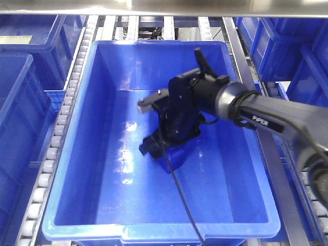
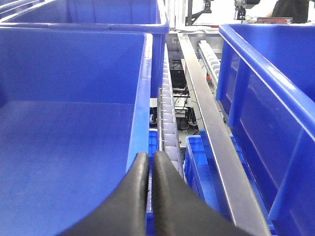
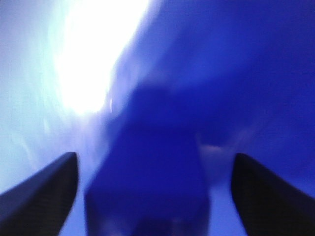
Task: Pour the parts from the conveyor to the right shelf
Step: 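Open the right gripper to drop the block into the bin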
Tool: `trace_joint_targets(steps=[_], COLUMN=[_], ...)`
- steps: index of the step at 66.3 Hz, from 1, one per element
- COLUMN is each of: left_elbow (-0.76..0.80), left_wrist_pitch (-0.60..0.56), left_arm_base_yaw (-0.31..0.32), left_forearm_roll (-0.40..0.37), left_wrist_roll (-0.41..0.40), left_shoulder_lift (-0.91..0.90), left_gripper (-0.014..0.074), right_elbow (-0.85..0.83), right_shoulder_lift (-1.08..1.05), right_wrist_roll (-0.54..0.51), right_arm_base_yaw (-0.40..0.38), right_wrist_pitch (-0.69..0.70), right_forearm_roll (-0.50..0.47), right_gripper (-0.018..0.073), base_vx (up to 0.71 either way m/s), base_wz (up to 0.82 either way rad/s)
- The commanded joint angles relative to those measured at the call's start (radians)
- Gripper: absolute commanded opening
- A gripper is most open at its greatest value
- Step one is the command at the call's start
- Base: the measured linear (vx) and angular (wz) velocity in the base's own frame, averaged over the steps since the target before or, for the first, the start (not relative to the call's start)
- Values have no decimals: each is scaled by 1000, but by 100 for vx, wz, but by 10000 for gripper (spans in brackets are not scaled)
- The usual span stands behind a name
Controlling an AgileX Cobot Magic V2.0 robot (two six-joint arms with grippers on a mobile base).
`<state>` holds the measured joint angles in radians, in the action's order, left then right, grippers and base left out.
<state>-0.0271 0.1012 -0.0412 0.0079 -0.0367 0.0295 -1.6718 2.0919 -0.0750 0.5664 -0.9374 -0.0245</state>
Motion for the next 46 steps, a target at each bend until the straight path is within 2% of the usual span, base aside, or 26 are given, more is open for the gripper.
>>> trace_joint_targets(steps=[1,16,25,34,43,46], left_elbow=[20,20,20,20,20,20], left_wrist_pitch=[-79,-79,-79,-79,-79,-79], left_arm_base_yaw=[5,5,5,5,5,5], left_forearm_roll=[-8,-8,-8,-8,-8,-8], left_wrist_roll=[-8,-8,-8,-8,-8,-8], left_shoulder_lift=[17,17,17,17,17,17], left_gripper=[-6,-6,-6,-6,-6,-6], right_elbow=[-24,-7,128,316,487,535], right_shoulder_lift=[-104,-191,-288,-426,-558,-592], right_wrist_roll=[7,17,38,56,55,56], right_arm_base_yaw=[-1,-1,-1,-1,-12,-13], right_wrist_pitch=[90,198,389,583,688,720], right_forearm_roll=[13,59,84,104,104,101], right_gripper=[607,529,461,284,-18,-15], base_vx=[0,0,0,0,0,0], base_wz=[0,0,0,0,0,0])
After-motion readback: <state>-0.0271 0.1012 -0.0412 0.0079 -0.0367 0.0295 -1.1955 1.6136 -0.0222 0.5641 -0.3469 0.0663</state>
